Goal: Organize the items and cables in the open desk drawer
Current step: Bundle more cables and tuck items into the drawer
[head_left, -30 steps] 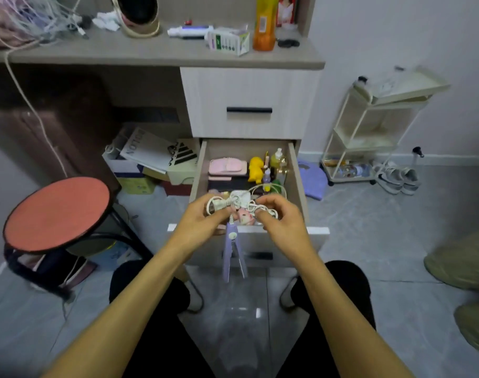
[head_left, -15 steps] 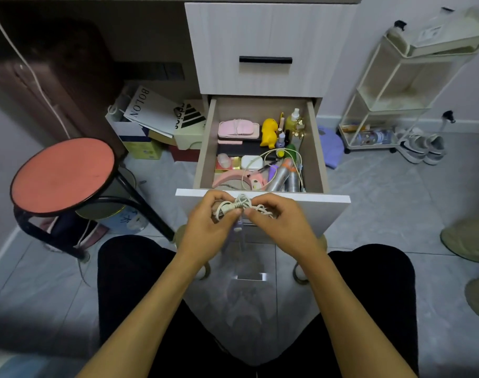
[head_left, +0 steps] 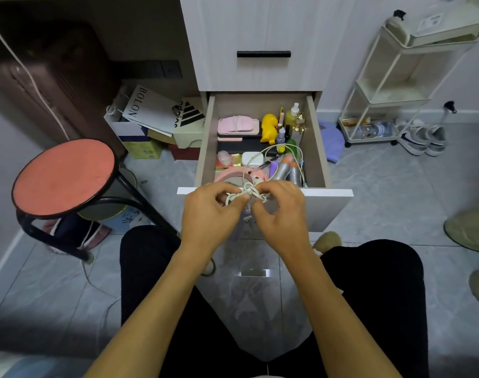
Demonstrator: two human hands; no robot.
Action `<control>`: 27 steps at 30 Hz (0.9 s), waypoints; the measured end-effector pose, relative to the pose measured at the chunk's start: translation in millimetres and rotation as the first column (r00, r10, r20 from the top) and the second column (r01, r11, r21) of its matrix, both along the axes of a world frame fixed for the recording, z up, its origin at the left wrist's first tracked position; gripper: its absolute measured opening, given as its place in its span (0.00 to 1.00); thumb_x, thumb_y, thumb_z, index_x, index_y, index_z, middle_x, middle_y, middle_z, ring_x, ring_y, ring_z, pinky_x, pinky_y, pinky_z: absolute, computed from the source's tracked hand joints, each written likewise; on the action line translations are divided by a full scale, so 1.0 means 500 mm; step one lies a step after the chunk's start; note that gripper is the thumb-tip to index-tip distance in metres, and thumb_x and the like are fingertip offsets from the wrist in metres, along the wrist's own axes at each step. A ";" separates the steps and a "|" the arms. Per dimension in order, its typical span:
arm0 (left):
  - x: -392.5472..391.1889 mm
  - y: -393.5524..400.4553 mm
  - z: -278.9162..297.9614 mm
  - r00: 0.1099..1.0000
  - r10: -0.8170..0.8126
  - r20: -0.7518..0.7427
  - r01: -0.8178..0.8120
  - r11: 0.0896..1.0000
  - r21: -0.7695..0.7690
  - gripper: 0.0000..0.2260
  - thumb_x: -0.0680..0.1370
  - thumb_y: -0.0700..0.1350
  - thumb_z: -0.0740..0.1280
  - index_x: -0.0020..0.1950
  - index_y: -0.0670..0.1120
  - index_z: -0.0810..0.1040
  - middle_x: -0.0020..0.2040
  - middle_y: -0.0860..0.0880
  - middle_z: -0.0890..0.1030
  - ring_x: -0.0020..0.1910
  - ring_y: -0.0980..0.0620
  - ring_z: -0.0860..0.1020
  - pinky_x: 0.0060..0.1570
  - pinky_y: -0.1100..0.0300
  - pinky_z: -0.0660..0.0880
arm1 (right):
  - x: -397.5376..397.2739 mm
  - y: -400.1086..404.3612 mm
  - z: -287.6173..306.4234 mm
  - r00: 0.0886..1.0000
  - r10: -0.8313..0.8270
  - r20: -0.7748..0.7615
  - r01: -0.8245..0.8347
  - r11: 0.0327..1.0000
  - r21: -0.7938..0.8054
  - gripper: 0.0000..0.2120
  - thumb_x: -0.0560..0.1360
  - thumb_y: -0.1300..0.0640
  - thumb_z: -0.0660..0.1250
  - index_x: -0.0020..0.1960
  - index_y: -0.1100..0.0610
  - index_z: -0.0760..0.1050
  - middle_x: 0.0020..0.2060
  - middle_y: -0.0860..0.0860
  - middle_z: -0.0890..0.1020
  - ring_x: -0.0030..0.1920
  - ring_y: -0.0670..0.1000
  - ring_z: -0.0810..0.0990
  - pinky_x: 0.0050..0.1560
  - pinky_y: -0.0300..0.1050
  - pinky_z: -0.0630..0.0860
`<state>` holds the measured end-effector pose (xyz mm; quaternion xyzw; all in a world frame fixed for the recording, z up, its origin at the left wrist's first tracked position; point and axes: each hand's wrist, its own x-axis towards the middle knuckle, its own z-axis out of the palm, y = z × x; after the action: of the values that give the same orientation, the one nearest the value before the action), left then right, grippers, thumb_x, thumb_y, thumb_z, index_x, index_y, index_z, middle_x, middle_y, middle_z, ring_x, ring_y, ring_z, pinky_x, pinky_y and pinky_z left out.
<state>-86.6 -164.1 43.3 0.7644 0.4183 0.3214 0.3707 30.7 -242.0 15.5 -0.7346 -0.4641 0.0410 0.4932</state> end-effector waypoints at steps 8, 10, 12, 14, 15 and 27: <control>-0.006 0.016 0.027 0.963 0.045 0.267 0.143 0.753 -0.642 0.06 0.74 0.42 0.73 0.48 0.41 0.84 0.40 0.45 0.84 0.37 0.48 0.83 0.38 0.61 0.80 | 0.015 0.006 0.010 0.996 0.046 0.083 -0.043 0.999 -0.032 0.06 0.72 0.58 0.67 0.49 0.56 0.79 0.43 0.49 0.80 0.45 0.50 0.75 0.53 0.53 0.72; -0.011 0.016 0.022 0.942 0.044 0.333 0.212 0.693 -0.689 0.07 0.75 0.41 0.72 0.51 0.40 0.84 0.45 0.43 0.85 0.43 0.44 0.84 0.42 0.60 0.80 | 0.018 0.006 0.017 0.999 0.034 0.016 -0.034 0.999 -0.031 0.05 0.73 0.57 0.68 0.47 0.56 0.80 0.43 0.48 0.81 0.44 0.48 0.76 0.50 0.50 0.74; -0.014 0.014 0.017 0.922 0.068 0.381 0.256 0.631 -0.733 0.08 0.76 0.39 0.70 0.53 0.39 0.83 0.49 0.41 0.85 0.47 0.43 0.84 0.45 0.59 0.81 | 0.019 0.001 0.028 0.996 0.025 -0.084 -0.025 1.000 0.001 0.03 0.75 0.59 0.68 0.46 0.58 0.80 0.42 0.48 0.81 0.43 0.43 0.77 0.45 0.42 0.75; -0.019 0.013 0.009 0.904 0.106 0.413 0.273 0.601 -0.751 0.08 0.76 0.37 0.69 0.55 0.39 0.82 0.50 0.42 0.85 0.49 0.44 0.84 0.48 0.58 0.81 | 0.014 -0.006 0.039 0.966 0.030 -0.256 -0.032 0.999 -0.004 0.03 0.76 0.62 0.68 0.46 0.61 0.79 0.41 0.51 0.81 0.39 0.38 0.78 0.36 0.29 0.72; -0.021 0.012 0.006 0.898 0.117 0.424 0.275 0.602 -0.750 0.09 0.76 0.36 0.69 0.55 0.39 0.82 0.50 0.42 0.85 0.50 0.45 0.84 0.49 0.58 0.81 | 0.013 -0.007 0.039 0.941 0.030 -0.336 -0.038 0.999 -0.018 0.03 0.76 0.62 0.68 0.47 0.62 0.79 0.41 0.52 0.81 0.37 0.36 0.78 0.34 0.27 0.71; -0.025 -0.006 -0.034 0.948 -0.188 0.258 0.257 0.929 -0.267 0.12 0.78 0.37 0.68 0.58 0.49 0.82 0.53 0.55 0.85 0.53 0.56 0.82 0.54 0.57 0.79 | 0.023 -0.002 0.034 0.778 -0.042 -0.627 -0.030 0.994 -0.103 0.12 0.75 0.53 0.71 0.44 0.64 0.82 0.29 0.53 0.78 0.27 0.41 0.74 0.29 0.34 0.72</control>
<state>-98.9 -167.2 26.5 0.7005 0.3266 0.2961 0.5613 42.0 -243.2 32.4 -0.7058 -0.2680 0.3070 0.5795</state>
